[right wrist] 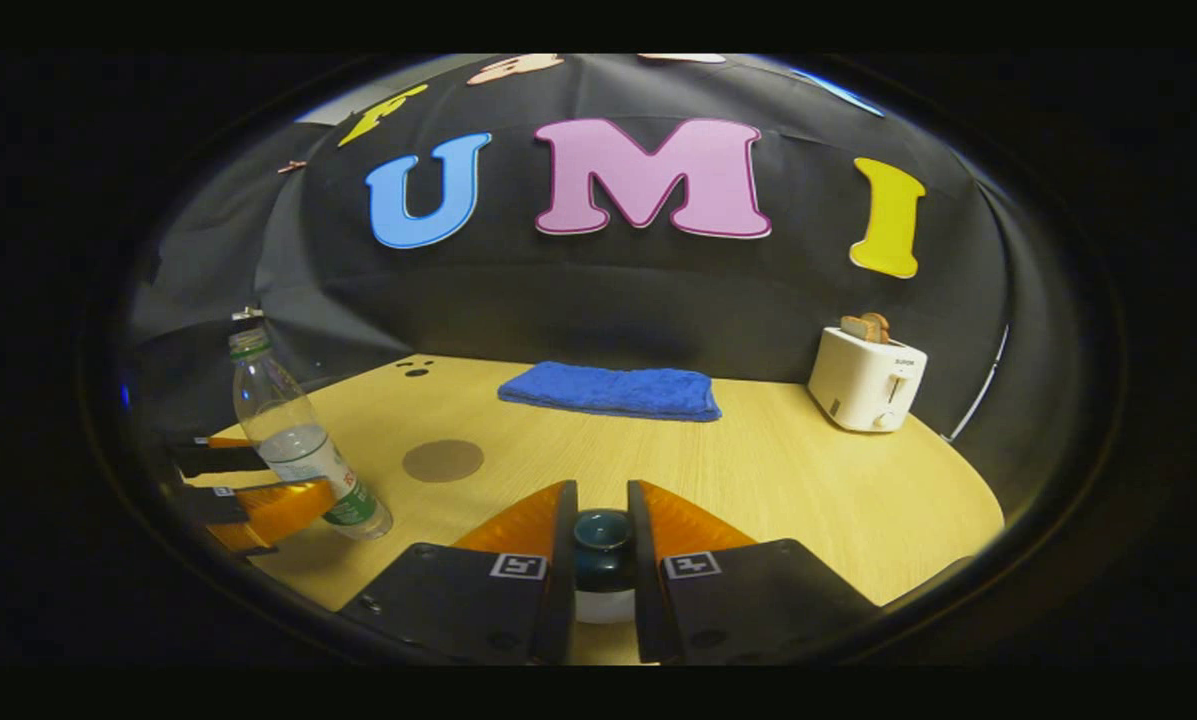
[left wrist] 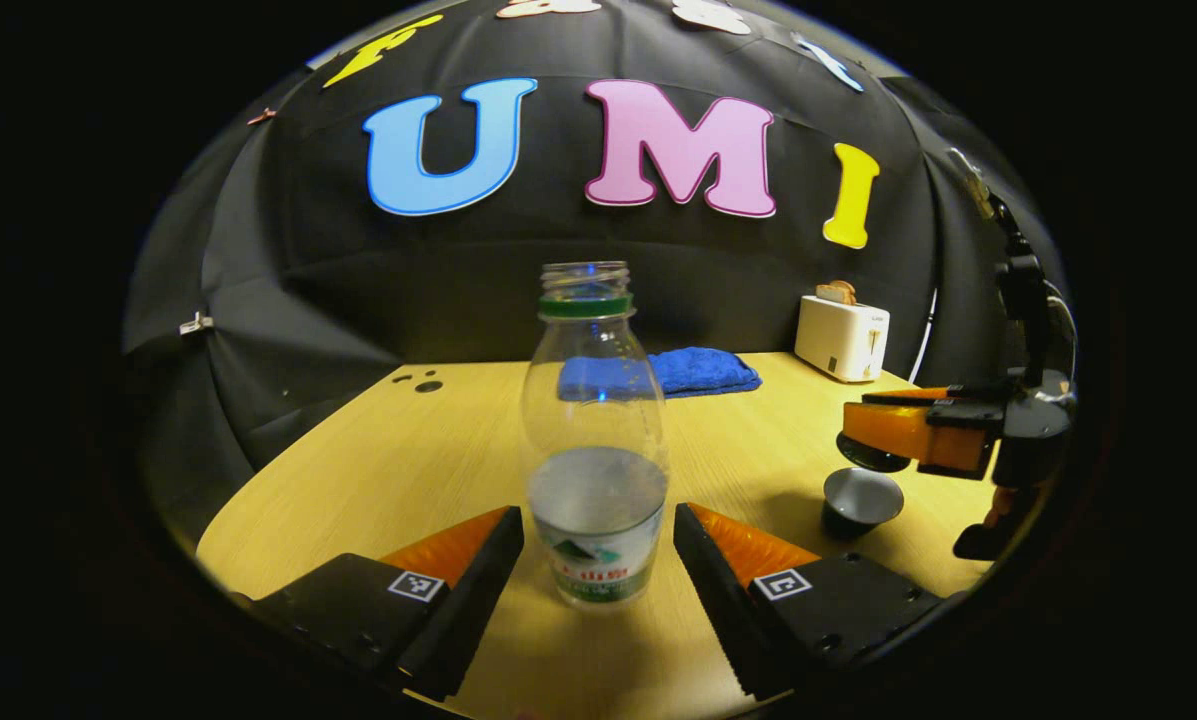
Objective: Open the teacup lid with one hand, grasp the water bottle and pour water into the teacup with the other hand; after pouring, place the water bottle on the coaster and then close the teacup lid.
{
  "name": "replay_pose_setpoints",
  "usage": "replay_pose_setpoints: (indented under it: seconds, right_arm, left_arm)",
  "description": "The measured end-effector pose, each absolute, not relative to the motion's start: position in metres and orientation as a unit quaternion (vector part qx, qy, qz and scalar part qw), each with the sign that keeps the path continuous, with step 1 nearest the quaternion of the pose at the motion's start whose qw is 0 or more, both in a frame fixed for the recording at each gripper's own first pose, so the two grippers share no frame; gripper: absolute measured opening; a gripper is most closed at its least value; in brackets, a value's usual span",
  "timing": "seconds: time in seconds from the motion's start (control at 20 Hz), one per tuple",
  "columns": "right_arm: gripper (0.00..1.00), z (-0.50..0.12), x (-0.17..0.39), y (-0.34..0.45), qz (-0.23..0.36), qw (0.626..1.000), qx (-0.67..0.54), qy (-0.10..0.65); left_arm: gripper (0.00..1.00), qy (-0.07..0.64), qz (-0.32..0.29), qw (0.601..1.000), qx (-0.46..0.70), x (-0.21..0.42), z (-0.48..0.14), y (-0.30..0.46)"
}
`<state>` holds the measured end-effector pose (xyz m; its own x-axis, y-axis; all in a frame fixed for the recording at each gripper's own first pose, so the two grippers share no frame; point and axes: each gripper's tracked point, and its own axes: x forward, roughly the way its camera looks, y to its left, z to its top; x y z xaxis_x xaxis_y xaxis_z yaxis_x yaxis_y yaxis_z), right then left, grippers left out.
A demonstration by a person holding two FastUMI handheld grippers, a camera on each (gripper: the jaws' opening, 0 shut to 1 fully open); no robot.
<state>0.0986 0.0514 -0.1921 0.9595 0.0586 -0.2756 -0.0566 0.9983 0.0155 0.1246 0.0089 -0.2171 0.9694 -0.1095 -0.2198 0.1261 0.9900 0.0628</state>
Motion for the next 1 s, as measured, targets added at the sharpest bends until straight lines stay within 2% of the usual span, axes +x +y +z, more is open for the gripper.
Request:
replay_pose_setpoints:
  seconds: [0.05,0.1,0.35,0.55,0.6,0.65,0.75,0.9,1.0]
  right_arm:
    - [0.32,-0.190,0.096,0.046,0.026,0.990,0.003,0.139]
    - [0.28,-0.188,0.092,0.041,0.022,0.990,0.001,0.140]
    - [0.28,-0.186,0.073,0.015,0.005,0.990,-0.005,0.142]
    - [0.25,-0.192,0.057,-0.003,-0.011,0.988,0.000,0.152]
    - [0.28,-0.194,0.055,-0.006,-0.015,0.988,0.001,0.154]
    - [0.30,-0.196,0.052,-0.010,-0.018,0.987,0.002,0.158]
    - [0.28,-0.199,0.049,-0.015,-0.023,0.987,0.005,0.161]
    - [0.28,-0.196,0.043,-0.024,-0.029,0.987,0.008,0.158]
    - [0.33,-0.196,0.041,-0.029,-0.032,0.987,0.010,0.158]
  left_arm:
    - [0.96,0.103,-0.063,0.992,0.042,0.132,-0.218,0.008]
    - [0.96,0.098,-0.066,0.992,0.041,0.139,-0.217,0.006]
    - [0.96,0.078,-0.078,0.993,0.037,0.164,-0.216,0.000]
    - [0.88,0.083,-0.079,0.993,0.040,0.172,-0.225,-0.001]
    - [0.83,0.080,-0.081,0.993,0.042,0.171,-0.224,-0.003]
    - [0.83,0.082,-0.085,0.992,0.046,0.172,-0.225,-0.007]
    - [0.80,0.089,-0.079,0.989,0.087,0.170,-0.226,-0.008]
    - [0.77,0.088,-0.077,0.969,0.216,0.168,-0.219,-0.013]
    - [0.77,0.081,-0.093,0.950,0.286,0.169,-0.217,-0.030]
